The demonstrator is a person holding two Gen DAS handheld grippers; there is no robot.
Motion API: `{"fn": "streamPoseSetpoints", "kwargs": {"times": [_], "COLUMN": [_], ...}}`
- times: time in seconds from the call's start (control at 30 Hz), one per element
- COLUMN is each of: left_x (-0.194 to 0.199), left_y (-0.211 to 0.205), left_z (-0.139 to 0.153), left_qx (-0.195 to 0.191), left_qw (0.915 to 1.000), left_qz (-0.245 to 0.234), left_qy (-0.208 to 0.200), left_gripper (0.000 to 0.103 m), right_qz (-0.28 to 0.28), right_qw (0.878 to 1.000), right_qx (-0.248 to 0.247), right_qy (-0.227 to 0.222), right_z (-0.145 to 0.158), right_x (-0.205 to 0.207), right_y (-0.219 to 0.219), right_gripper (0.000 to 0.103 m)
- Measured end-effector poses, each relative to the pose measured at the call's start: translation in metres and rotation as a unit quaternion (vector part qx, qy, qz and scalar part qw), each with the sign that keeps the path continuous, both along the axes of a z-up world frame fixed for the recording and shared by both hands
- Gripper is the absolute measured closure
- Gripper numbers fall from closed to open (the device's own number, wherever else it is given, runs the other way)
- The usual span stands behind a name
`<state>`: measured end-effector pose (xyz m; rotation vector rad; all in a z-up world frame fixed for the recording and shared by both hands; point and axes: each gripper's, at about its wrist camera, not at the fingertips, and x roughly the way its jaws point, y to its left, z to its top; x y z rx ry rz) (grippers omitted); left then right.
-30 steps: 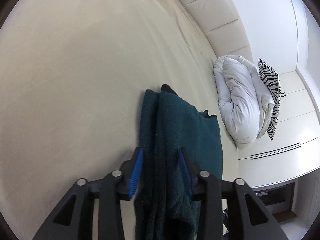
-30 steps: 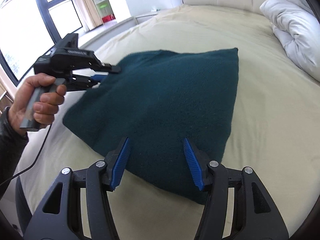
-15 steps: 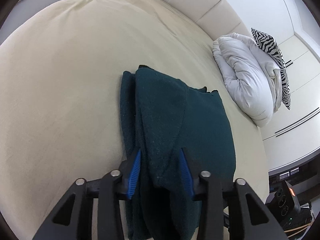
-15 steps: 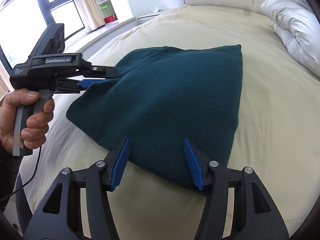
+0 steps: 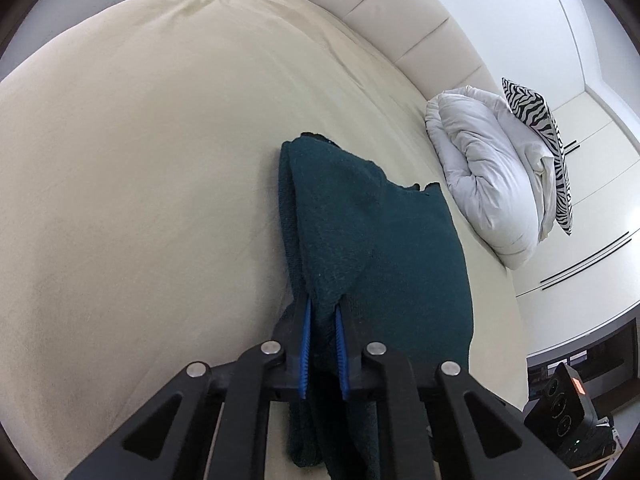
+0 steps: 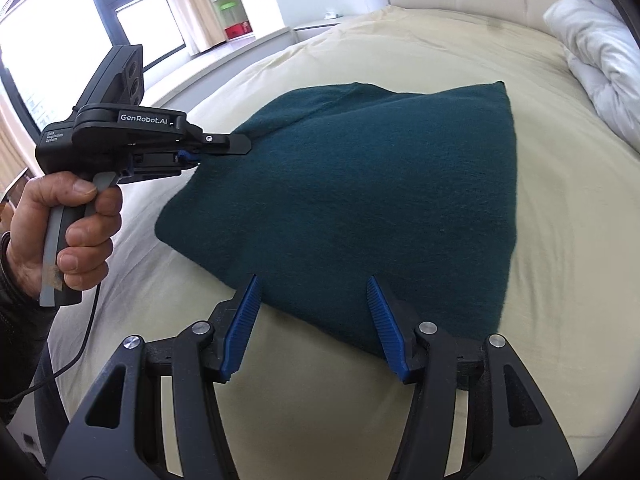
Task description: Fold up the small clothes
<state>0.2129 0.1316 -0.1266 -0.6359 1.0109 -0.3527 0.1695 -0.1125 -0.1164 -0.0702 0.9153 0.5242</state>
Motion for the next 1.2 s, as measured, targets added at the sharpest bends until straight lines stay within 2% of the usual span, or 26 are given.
{"fn": "streamPoseSetpoints", "kwargs": {"times": [0.07,0.13,0.27,0.33,0.37,0.4,0.43,0.5,0.57,0.6,0.63,0.7,0.77,0.97,1.07,1.13,1.2], "left_x": [0.007,0.012,0.008,-0.009,-0.019,-0.029,-0.037,-0.052,-0.053,-0.050,-0.047,-0.046,-0.047,-0.029,-0.031,-0.038,-0.046], "left_y": [0.001,-0.001,-0.008,-0.006,-0.008,-0.013,-0.018,-0.029,-0.037,-0.038,-0.036,-0.030,-0.028,-0.026,-0.025,-0.023,-0.021], "left_z": [-0.011,-0.013,0.003,0.021,0.031,0.039,0.045,0.050,0.038,0.029,0.018,0.005,0.004,-0.002,-0.003,0.004,0.023], "left_qx": [-0.023,-0.024,0.012,0.036,0.034,0.035,0.044,0.064,0.091,0.097,0.099,0.106,0.120,0.129,0.132,0.140,0.159], "left_qw": [0.9996,0.9996,0.9998,0.9988,0.9985,0.9980,0.9973,0.9955,0.9942,0.9943,0.9947,0.9942,0.9925,0.9914,0.9910,0.9899,0.9868], "left_qz": [0.009,0.010,0.015,0.026,0.020,0.008,-0.002,-0.015,-0.019,-0.017,-0.015,-0.005,0.000,0.001,-0.002,0.002,0.019], "left_qy": [0.012,0.008,0.000,-0.019,-0.038,-0.051,-0.059,-0.068,-0.054,-0.041,-0.026,-0.019,-0.025,-0.021,-0.019,-0.017,-0.025], "left_gripper": [0.090,0.088,0.079,0.078,0.077,0.071,0.071,0.071,0.071,0.080,0.092,0.093,0.093,0.092,0.084,0.073,0.072], "right_qz": [0.001,0.001,-0.007,-0.014,-0.016,-0.019,-0.020,-0.022,-0.025,-0.029,-0.032,-0.037,-0.042,-0.038,-0.052,-0.059,-0.054], "right_qw": [1.000,1.000,1.000,0.999,0.999,0.999,0.999,0.999,0.998,0.998,0.998,0.997,0.997,0.995,0.992,0.987,0.986], "right_qx": [-0.012,-0.016,0.008,0.031,0.042,0.048,0.049,0.047,0.049,0.050,0.053,0.060,0.061,0.083,0.105,0.132,0.140], "right_qy": [0.005,0.006,0.013,0.011,0.007,0.005,0.003,-0.004,-0.004,-0.002,0.004,0.016,0.024,0.039,0.054,0.065,0.073], "right_z": [-0.008,-0.013,-0.005,0.002,0.005,0.006,0.008,0.010,0.009,0.007,0.006,0.002,-0.003,-0.013,-0.024,-0.023,-0.017], "right_x": [0.004,0.006,0.007,0.004,0.002,0.002,0.002,0.000,0.000,0.000,0.004,0.010,0.012,0.024,0.026,0.024,0.020], "right_y": [0.006,0.009,0.004,-0.002,-0.005,-0.010,-0.012,-0.015,-0.018,-0.018,-0.020,-0.023,-0.024,-0.021,-0.022,-0.029,-0.036], "right_gripper": [0.049,0.049,0.049,0.049,0.049,0.049,0.049,0.049,0.049,0.049,0.049,0.049,0.049,0.049,0.049,0.049,0.050]}}
